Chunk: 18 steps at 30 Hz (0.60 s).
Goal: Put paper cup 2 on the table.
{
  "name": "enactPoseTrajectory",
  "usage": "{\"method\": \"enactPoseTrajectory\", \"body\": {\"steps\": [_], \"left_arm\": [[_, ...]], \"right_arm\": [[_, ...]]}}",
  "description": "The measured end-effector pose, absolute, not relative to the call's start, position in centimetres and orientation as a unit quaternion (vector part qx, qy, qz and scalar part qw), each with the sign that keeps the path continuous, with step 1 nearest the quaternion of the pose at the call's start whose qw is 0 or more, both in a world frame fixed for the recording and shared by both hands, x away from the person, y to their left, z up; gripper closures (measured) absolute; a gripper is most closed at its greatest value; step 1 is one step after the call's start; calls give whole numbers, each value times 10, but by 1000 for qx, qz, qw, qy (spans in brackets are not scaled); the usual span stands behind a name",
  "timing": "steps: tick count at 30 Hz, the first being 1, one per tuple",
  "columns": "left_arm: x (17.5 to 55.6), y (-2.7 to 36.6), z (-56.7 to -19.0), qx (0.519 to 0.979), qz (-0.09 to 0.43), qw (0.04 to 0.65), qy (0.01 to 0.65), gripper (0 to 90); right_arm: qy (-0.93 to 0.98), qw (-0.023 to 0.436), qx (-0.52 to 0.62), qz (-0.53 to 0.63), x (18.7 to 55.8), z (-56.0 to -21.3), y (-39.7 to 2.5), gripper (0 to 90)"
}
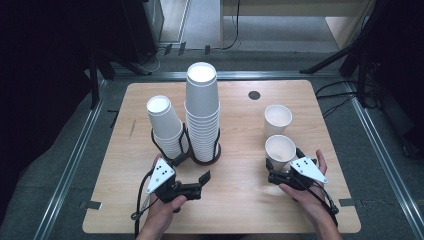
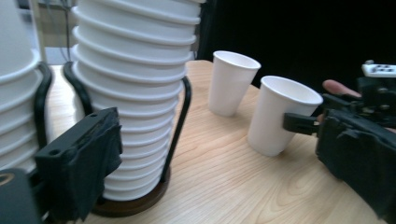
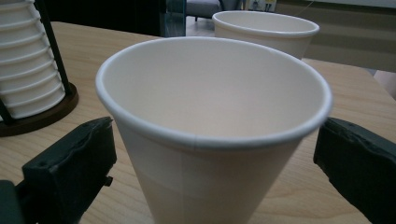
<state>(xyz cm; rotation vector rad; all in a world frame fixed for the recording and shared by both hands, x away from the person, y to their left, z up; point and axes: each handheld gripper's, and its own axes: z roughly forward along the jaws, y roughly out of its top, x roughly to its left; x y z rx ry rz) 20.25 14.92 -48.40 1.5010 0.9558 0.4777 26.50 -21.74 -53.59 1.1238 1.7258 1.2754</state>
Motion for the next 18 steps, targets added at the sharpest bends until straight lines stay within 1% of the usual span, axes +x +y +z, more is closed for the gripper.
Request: {"method": "enactPoseTrajectory", "body": {"steps": [3,9,18], "left_arm": [[199,157,-486,638,201,609,426,0],[192,173,-496,639,214,592,442,0],[178,216,-511,627,239,563,483,0]], "right_arm": [[666,354,432,494,260,-535,-222,0],[668,360,423,495,249,-533,-229,0],[663,370,429,489,235,-533,-249,0]]}}
